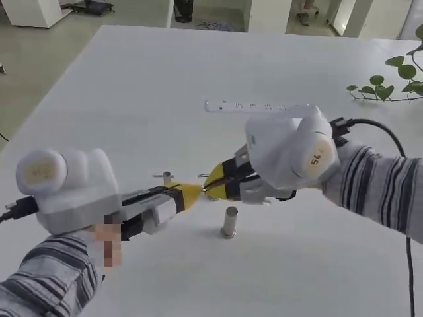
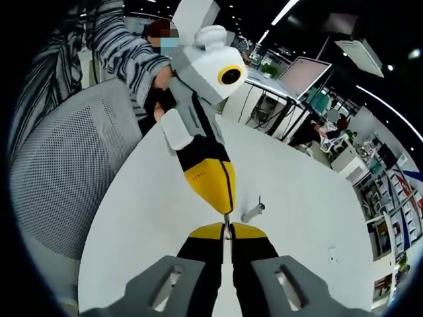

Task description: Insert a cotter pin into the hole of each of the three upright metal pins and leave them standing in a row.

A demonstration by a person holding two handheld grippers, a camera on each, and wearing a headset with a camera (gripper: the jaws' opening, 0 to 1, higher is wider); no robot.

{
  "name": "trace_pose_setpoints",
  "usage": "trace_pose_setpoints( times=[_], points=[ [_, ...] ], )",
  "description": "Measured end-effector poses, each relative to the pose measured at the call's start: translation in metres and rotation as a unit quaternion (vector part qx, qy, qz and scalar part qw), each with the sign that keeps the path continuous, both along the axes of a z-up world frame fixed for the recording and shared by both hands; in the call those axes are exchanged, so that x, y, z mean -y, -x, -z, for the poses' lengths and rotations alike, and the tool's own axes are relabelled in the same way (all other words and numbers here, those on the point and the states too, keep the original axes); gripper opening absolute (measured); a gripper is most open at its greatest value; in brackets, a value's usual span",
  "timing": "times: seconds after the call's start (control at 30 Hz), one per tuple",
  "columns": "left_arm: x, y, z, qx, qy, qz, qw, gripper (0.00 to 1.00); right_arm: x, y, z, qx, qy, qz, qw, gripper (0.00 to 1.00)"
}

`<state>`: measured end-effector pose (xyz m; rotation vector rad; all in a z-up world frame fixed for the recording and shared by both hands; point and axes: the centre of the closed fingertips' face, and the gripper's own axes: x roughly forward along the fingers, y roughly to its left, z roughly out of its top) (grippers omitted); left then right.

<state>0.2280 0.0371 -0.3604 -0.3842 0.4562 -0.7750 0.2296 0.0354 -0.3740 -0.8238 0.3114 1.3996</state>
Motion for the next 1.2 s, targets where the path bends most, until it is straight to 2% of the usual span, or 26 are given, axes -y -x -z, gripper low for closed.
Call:
trace_pose_setpoints(
  times=[0.03, 0.2, 0.3, 0.4, 0.43, 0.5, 0.6, 0.67, 0.77, 0.9, 1.0, 1.07, 1.2],
  points=[
    [-0.001, 0.000, 0.000, 0.011, -0.013, 0.004, 0.9999, 0.00, 0.001, 0.000, 0.000, -0.010, -0.007, 0.007, 0.9999, 0.00],
    [-0.002, 0.006, 0.003, 0.036, -0.051, 0.032, 0.9975, 0.00, 0.006, 0.003, 0.002, -0.074, -0.033, 0.041, 0.9958, 0.03],
    [-0.003, 0.010, 0.005, 0.063, -0.081, 0.053, 0.9933, 0.00, 0.010, 0.006, 0.006, -0.115, -0.044, 0.060, 0.9906, 0.06],
    [-0.005, 0.013, 0.004, 0.073, -0.091, 0.056, 0.9916, 0.00, 0.011, 0.014, 0.008, -0.175, -0.062, 0.072, 0.9801, 0.10],
    [-0.005, 0.014, 0.004, 0.078, -0.099, 0.061, 0.9901, 0.00, 0.010, 0.018, 0.008, -0.201, -0.073, 0.075, 0.9740, 0.11],
    [-0.004, 0.018, 0.004, 0.088, -0.111, 0.072, 0.9873, 0.00, 0.008, 0.021, 0.007, -0.228, -0.092, 0.086, 0.9654, 0.13],
    [0.000, 0.024, 0.002, 0.100, -0.113, 0.089, 0.9845, 0.00, 0.011, 0.019, 0.010, -0.241, -0.099, 0.090, 0.9612, 0.13],
    [0.001, 0.027, 0.002, 0.105, -0.114, 0.098, 0.9831, 0.00, 0.012, 0.019, 0.013, -0.243, -0.101, 0.086, 0.9610, 0.13],
    [0.003, 0.032, 0.001, 0.115, -0.119, 0.117, 0.9793, 0.00, 0.010, 0.028, 0.012, -0.253, -0.099, 0.078, 0.9591, 0.12],
    [0.007, 0.039, 0.000, 0.120, -0.116, 0.136, 0.9766, 0.00, 0.009, 0.037, 0.012, -0.262, -0.101, 0.068, 0.9574, 0.10],
    [0.008, 0.042, -0.001, 0.121, -0.112, 0.144, 0.9756, 0.00, 0.008, 0.045, 0.014, -0.262, -0.094, 0.055, 0.9588, 0.08],
    [0.010, 0.044, -0.002, 0.122, -0.108, 0.151, 0.9750, 0.00, 0.007, 0.043, 0.013, -0.261, -0.096, 0.049, 0.9593, 0.05],
    [0.011, 0.047, -0.002, 0.120, -0.106, 0.158, 0.9745, 0.00, 0.005, 0.049, 0.012, -0.261, -0.095, 0.043, 0.9597, 0.02]
  ],
)
